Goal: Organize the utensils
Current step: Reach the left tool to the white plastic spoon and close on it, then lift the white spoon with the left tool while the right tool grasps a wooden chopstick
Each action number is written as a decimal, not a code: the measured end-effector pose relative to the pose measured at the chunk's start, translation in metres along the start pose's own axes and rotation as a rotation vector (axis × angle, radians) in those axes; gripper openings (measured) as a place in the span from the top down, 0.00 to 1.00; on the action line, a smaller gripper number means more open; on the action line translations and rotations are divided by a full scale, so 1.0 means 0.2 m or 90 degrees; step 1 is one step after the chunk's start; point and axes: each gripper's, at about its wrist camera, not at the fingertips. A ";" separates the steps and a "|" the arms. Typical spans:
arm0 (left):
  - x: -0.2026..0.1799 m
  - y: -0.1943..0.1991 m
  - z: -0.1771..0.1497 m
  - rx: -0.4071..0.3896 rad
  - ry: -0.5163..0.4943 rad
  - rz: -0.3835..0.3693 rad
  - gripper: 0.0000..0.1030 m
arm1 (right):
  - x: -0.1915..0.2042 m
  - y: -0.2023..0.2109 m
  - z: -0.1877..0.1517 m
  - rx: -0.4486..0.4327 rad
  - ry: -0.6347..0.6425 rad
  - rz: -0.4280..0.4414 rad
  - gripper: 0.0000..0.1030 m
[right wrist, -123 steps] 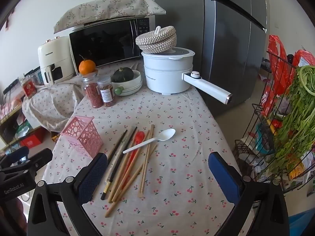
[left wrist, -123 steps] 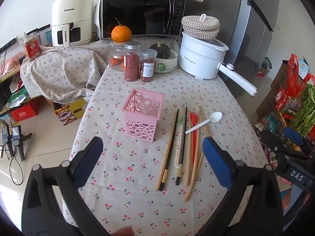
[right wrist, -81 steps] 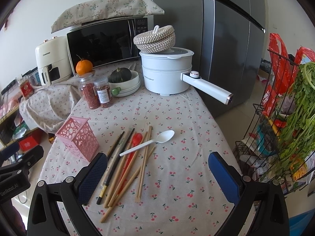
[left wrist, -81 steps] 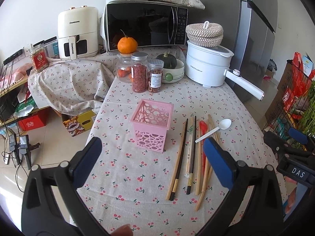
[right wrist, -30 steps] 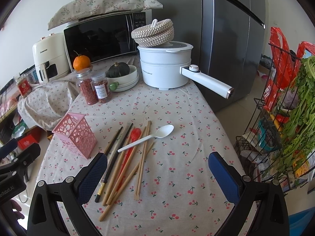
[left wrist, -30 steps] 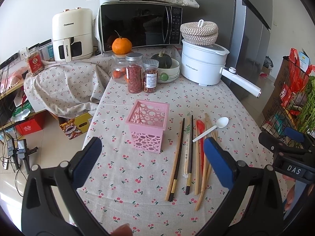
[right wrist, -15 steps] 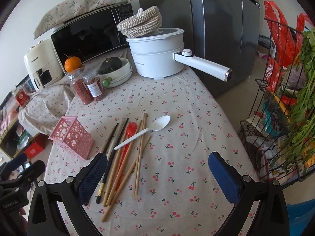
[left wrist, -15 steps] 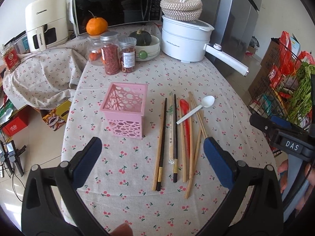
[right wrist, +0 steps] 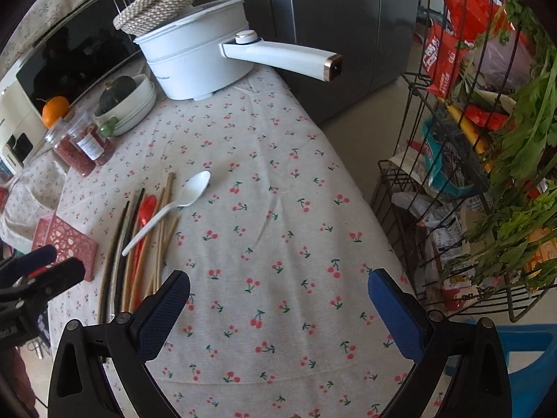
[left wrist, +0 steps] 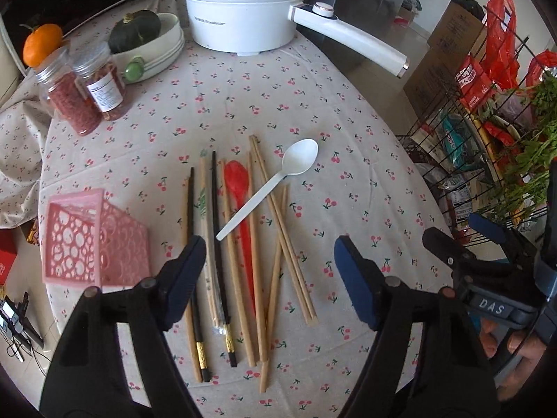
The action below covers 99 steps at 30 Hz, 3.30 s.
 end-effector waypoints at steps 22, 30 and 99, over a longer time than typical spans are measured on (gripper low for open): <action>-0.25 -0.64 0.39 0.116 -0.121 0.024 0.62 | -0.05 -0.16 0.07 0.079 -0.009 0.051 0.08; -0.16 -0.44 0.37 0.043 -0.077 0.004 0.63 | -0.04 -0.20 0.08 0.091 -0.034 0.092 0.08; 0.98 0.24 -0.25 -0.431 0.373 -0.095 0.57 | 0.77 0.14 0.14 -0.190 0.137 0.231 0.95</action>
Point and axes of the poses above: each gripper's, at about its wrist camera, not at the fingertips, and y roughly against the way its jaws point, x to its left, z to its top, and after that the axes turned 2 degrees about z, right-handed
